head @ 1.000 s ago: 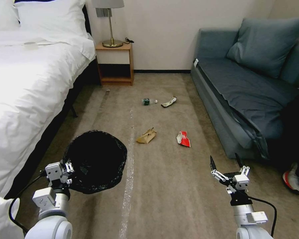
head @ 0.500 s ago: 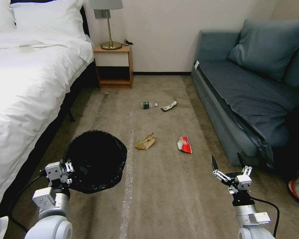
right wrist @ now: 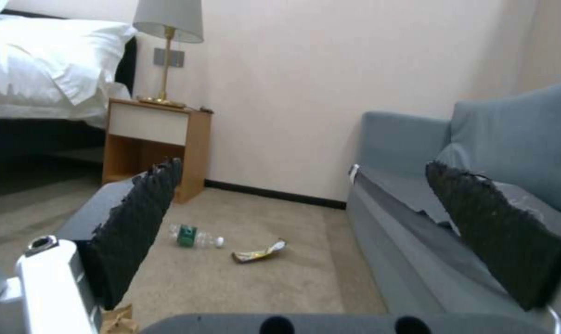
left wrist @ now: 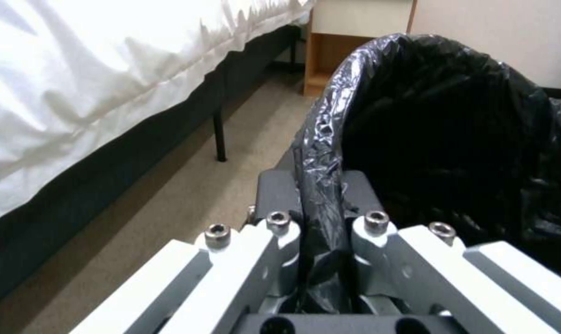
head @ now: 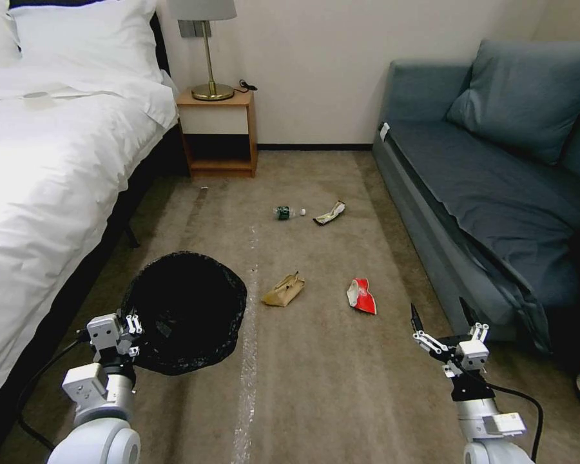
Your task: Pick up the trash bin, then pick up the garbage on the floor and place it into the trash bin.
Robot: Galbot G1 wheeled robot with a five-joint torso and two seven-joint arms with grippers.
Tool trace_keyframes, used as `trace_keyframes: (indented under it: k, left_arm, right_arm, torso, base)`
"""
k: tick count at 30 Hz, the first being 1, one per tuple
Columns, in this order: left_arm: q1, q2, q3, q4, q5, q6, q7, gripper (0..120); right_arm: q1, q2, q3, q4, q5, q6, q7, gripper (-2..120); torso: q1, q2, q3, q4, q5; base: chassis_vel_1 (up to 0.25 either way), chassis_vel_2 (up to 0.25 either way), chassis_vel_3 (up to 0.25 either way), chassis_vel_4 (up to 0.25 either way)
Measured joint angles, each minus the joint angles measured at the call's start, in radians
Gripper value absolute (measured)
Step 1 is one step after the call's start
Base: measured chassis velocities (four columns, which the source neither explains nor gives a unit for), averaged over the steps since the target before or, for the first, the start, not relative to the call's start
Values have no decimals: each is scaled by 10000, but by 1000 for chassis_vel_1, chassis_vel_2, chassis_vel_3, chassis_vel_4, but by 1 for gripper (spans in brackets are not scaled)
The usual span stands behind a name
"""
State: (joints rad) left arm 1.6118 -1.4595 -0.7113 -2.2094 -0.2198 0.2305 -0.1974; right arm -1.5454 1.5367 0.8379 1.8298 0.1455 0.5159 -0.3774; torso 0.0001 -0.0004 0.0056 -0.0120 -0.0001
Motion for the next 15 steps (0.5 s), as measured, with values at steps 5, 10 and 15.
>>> trace_keyframes:
  k: [5,10,15]
  left_arm:
    - [-16,-16,11,0,4,-1,0,5]
    - [-34,-21,27,-45,8,-1,-3,5]
    - [-36,-38,76,-67,39,-1,-1,5]
  right_arm:
    - [2,0,4,-10,1,6,-21,100]
    - [21,6,2,-33,-5,21,-52,100]
    - [23,19,-5,-42,-9,57,-92,100]
  torso:
    - [0,0,0,0,0]
    - [1,0,0,0,0]
    - [0,1,1,-1,0]
  base:
    - [-105,104,94,-102]
    - [-116,115,121,-120]
    - [-118,111,126,-105]
